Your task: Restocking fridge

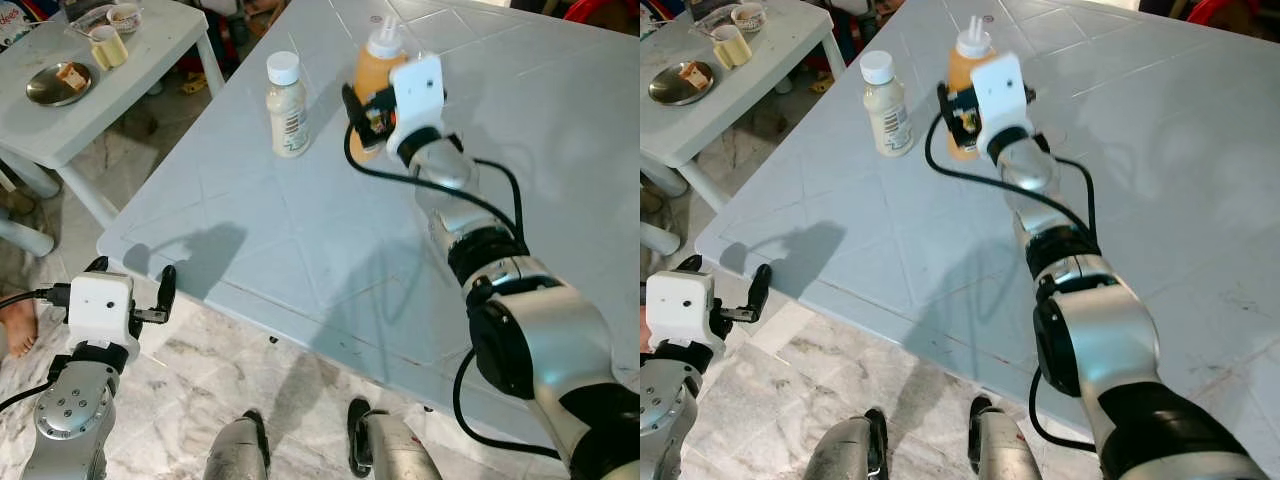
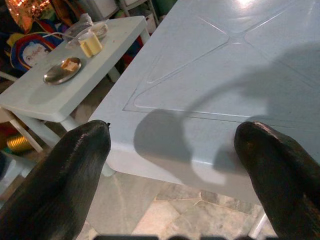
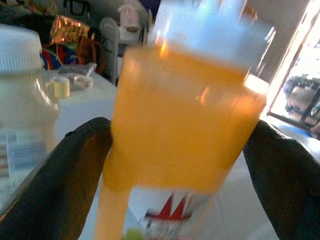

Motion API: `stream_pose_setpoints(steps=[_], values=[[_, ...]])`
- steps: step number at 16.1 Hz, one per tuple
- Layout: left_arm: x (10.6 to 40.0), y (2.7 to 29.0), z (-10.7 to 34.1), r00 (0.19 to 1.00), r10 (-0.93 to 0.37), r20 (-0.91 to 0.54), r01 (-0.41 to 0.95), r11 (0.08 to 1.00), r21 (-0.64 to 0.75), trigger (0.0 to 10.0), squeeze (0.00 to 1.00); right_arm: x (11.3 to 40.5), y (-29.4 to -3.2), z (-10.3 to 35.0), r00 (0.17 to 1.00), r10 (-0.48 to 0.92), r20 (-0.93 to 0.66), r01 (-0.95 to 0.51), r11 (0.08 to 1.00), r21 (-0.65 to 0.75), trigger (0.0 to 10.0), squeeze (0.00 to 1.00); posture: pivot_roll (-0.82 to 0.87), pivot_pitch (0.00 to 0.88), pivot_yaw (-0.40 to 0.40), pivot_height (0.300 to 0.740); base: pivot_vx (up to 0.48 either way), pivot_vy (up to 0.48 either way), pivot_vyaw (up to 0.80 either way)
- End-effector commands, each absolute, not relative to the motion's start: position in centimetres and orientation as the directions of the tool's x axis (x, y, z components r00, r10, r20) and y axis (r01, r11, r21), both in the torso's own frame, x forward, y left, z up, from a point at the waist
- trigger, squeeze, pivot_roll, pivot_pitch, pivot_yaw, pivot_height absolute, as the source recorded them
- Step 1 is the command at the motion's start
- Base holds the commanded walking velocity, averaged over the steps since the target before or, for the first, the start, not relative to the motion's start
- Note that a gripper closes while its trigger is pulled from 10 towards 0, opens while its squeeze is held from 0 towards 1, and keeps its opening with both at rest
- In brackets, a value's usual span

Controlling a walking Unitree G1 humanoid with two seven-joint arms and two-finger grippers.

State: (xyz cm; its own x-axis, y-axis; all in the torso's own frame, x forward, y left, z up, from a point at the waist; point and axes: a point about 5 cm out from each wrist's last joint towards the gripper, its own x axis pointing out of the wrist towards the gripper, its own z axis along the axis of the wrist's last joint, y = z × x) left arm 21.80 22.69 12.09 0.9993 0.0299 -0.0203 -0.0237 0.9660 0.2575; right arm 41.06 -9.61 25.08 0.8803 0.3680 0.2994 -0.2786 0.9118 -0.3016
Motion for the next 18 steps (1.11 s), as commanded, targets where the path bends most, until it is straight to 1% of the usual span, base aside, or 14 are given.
stream_pose_setpoints(steps=[1,2,7,12,13,14,15,16,18], values=[[21.5,22.6,11.4,0.998,0.025,-0.06,-0.008,0.964,0.265,10.0,0.0,41.1,-9.3,25.3,0.872,0.38,0.308,-0.289,0.908,-0.303,1.8,0.0,0.21,0.269,0.044,0.74,0.0,0.0,0.0],[21.6,22.5,11.4,0.998,0.023,-0.061,-0.006,0.965,0.264,10.0,0.0,41.0,-9.3,25.2,0.87,0.384,0.309,-0.294,0.907,-0.301,0.0,0.0,0.21,0.269,0.044,0.74,0.0,0.0,0.0],[21.7,22.4,11.2,0.998,0.023,-0.063,-0.006,0.966,0.26,10.0,0.0,40.8,-9.3,24.1,0.871,0.399,0.288,-0.313,0.9,-0.303,0.0,0.0,0.2,0.264,0.037,0.74,0.0,0.0,0.0],[22.0,22.1,11.4,0.998,0.022,-0.053,-0.007,0.966,0.257,10.0,0.0,40.8,-9.8,23.9,0.866,0.411,0.284,-0.329,0.897,-0.294,0.0,0.0,0.19,0.256,0.034,0.74,0.0,0.0,0.0],[22.0,22.2,11.4,0.998,0.023,-0.051,-0.009,0.965,0.261,10.0,0.0,40.7,-9.9,23.9,0.864,0.419,0.279,-0.341,0.895,-0.288,5.9,0.0,0.19,0.255,0.032,0.74,0.0,0.0,0.0],[22.0,22.4,11.4,0.998,0.026,-0.051,-0.012,0.964,0.264,10.0,0.0,40.7,-9.9,23.7,0.861,0.431,0.271,-0.357,0.891,-0.282,6.5,0.0,0.18,0.25,0.032,0.74,0.0,0.0,0.0],[22.2,22.6,11.3,0.998,0.031,-0.052,-0.016,0.964,0.266,10.0,0.0,40.6,-9.8,23.5,0.852,0.449,0.269,-0.375,0.882,-0.284,8.5,0.0,0.19,0.231,0.046,0.74,0.0,0.0,0.0],[22.3,22.6,11.4,0.998,0.031,-0.047,-0.018,0.963,0.268,10.0,0.0,40.5,-9.8,23.2,0.851,0.453,0.267,-0.381,0.881,-0.28,10.0,0.0,0.19,0.226,0.039,0.74,0.0,0.0,0.0],[23.2,22.8,11.9,0.999,0.043,-0.019,-0.037,0.965,0.26,10.0,0.0,39.9,-9.8,20.9,0.849,0.484,0.21,-0.433,0.867,-0.248,10.0,0.0,0.17,0.213,0.031,0.74,0.0,0.0,0.0]])
